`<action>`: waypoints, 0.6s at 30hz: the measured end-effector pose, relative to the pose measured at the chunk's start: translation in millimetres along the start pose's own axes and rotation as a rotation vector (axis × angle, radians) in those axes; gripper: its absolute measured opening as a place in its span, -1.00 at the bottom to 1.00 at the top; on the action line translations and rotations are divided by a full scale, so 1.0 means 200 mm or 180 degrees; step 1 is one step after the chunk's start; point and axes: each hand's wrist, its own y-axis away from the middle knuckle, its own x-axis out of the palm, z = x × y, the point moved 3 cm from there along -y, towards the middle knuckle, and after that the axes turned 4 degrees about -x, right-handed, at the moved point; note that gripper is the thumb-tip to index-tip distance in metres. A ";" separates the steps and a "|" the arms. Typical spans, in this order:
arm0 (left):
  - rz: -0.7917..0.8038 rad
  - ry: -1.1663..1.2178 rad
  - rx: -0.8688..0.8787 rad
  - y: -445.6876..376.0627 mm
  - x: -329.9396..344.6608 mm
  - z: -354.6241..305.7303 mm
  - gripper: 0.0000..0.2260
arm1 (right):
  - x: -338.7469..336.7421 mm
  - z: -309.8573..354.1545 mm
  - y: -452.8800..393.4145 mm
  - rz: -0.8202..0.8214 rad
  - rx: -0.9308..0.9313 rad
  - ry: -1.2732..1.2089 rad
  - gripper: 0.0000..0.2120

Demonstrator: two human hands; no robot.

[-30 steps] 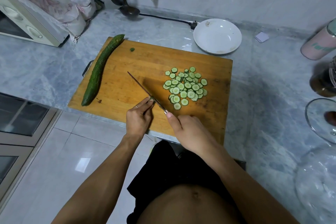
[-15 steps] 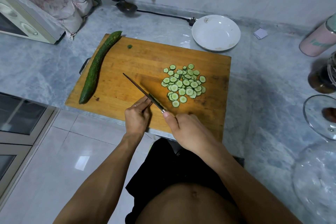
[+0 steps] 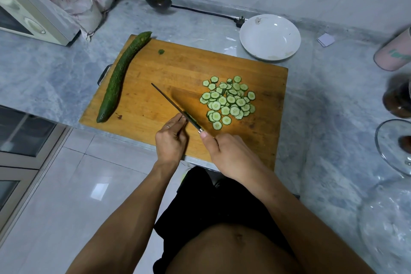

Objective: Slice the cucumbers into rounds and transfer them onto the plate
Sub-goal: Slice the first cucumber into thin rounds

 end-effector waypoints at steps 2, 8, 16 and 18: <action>-0.0005 -0.0033 0.0030 0.00 0.00 0.00 -0.69 | 0.02 0.01 -0.03 -0.0003 -0.0004 -0.0036 -0.43; 0.0037 0.0033 0.0197 0.01 -0.01 -0.02 -0.66 | 0.09 -0.03 -0.15 0.0024 0.0128 -0.0083 -0.43; -0.0144 0.0089 0.0092 0.02 -0.02 -0.03 -0.79 | 0.02 -0.09 -0.17 -0.0235 0.0037 -0.0413 -0.38; -0.0142 0.0098 0.0092 0.01 -0.02 -0.03 -0.80 | -0.01 -0.10 -0.14 -0.0334 -0.0024 -0.0474 -0.44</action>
